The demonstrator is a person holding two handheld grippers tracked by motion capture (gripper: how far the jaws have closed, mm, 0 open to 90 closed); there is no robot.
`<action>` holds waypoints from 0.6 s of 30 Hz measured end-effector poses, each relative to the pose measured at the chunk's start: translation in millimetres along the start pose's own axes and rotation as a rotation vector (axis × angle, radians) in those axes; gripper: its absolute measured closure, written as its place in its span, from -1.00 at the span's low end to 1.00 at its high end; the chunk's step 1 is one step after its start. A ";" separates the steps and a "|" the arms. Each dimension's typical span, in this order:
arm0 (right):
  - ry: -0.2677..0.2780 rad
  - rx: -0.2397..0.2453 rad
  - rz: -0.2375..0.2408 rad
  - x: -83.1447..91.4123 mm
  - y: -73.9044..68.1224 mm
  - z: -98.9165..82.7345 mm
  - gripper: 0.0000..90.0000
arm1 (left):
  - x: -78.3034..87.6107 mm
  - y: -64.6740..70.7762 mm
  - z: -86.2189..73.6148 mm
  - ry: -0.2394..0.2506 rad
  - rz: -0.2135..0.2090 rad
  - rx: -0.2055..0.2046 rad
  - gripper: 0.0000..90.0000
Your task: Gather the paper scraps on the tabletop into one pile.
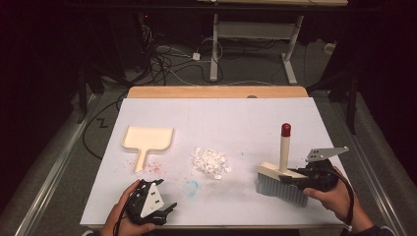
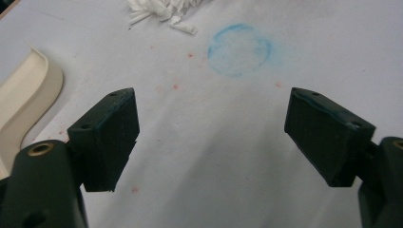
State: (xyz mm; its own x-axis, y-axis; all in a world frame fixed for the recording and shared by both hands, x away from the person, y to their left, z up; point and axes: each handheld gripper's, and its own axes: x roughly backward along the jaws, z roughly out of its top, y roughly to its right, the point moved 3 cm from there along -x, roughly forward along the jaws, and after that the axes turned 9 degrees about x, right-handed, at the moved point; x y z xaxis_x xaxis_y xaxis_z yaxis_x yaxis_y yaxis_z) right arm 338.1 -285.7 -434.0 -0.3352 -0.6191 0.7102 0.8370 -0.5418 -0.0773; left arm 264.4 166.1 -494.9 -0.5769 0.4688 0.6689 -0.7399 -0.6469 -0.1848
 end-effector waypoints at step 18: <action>-0.060 -0.020 -0.100 -17.2 58.7 13.6 0.06 | -4.7 2.0 -0.9 -0.032 -0.011 -0.009 -0.60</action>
State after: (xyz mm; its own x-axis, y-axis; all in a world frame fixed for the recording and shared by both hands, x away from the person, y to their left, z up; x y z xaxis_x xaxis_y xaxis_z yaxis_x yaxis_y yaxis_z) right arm 398.9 -299.2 -441.2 -0.3899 -0.5265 0.7555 0.7916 -0.6109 -0.0171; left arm 265.3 163.1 -499.0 -0.5573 0.4565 0.6935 -0.7495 -0.6361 -0.1836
